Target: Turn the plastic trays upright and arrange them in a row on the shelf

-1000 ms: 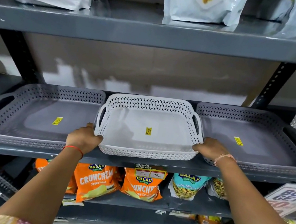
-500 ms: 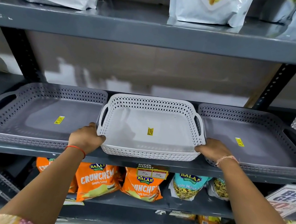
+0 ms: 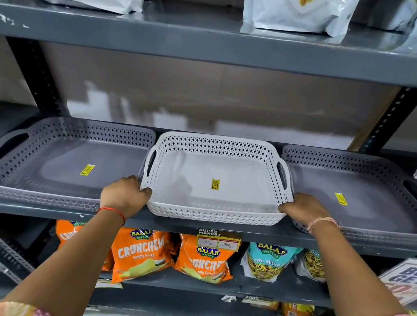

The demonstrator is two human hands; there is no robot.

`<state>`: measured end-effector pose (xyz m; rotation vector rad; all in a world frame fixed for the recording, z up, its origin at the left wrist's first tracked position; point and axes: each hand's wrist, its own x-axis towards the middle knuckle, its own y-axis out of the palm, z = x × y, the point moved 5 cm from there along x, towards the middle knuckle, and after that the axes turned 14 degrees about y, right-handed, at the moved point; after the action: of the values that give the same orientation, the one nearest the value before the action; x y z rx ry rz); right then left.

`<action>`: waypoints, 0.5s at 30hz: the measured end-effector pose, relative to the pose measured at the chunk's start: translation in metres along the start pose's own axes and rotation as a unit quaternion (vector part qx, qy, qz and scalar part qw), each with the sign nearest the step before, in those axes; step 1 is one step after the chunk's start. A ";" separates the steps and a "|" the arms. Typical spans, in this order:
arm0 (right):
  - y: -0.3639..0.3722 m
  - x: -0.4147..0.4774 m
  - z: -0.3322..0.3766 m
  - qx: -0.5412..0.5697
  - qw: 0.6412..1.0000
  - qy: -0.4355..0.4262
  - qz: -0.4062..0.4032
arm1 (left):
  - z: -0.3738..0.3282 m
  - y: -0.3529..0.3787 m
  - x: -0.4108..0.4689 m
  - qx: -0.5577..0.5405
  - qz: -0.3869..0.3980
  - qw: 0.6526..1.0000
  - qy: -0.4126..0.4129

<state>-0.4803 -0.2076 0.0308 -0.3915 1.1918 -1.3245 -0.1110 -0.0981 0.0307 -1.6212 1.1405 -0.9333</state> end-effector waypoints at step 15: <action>0.001 -0.003 0.000 -0.021 1.000 -0.011 -0.004 | -0.001 0.003 -0.001 0.000 0.020 1.000 -0.009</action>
<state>-0.4795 -0.2049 0.0314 -0.4406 1.2028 -1.3015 -0.1132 -0.0974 0.0281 -1.5976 1.1564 -0.8916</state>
